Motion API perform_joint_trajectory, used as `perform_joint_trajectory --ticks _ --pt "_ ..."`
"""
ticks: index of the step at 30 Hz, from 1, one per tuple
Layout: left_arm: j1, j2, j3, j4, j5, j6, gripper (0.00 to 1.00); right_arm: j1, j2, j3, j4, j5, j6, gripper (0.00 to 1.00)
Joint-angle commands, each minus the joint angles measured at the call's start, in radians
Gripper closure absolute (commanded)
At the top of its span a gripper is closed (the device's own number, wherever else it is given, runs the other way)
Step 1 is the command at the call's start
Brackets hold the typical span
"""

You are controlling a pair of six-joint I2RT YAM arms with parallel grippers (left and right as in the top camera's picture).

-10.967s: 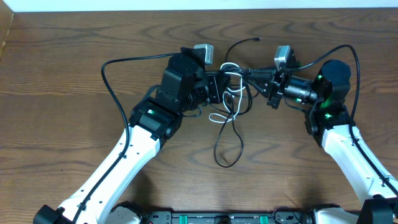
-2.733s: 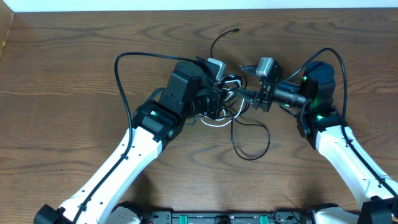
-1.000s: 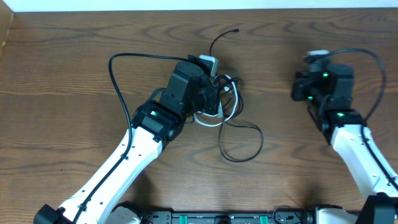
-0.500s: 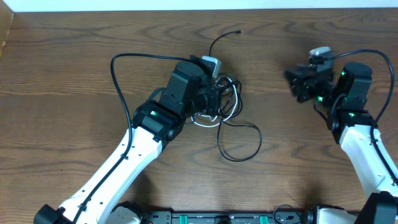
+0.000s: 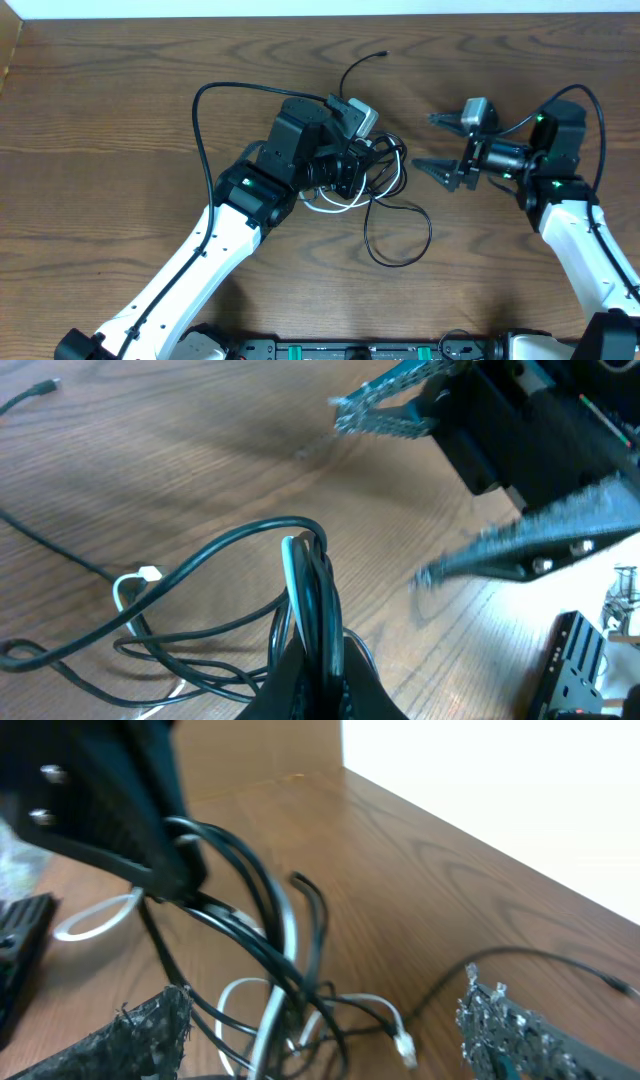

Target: Untangle cables

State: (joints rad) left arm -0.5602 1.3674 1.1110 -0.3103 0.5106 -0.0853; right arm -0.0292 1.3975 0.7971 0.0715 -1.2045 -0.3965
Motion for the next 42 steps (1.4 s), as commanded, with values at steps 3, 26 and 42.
perform_joint_trajectory --ticks 3,26,42 --pt "0.0 -0.006 0.006 0.013 0.083 0.023 0.92 0.064 -0.012 0.007 -0.002 -0.058 -0.09 0.13" --pt "0.001 -0.006 0.006 0.042 -0.05 -0.06 0.93 0.128 -0.011 0.007 -0.009 0.158 -0.117 0.94" --pt "0.001 -0.006 0.006 -0.018 -0.549 -0.359 0.92 0.128 -0.011 0.007 -0.04 0.154 -0.118 0.99"
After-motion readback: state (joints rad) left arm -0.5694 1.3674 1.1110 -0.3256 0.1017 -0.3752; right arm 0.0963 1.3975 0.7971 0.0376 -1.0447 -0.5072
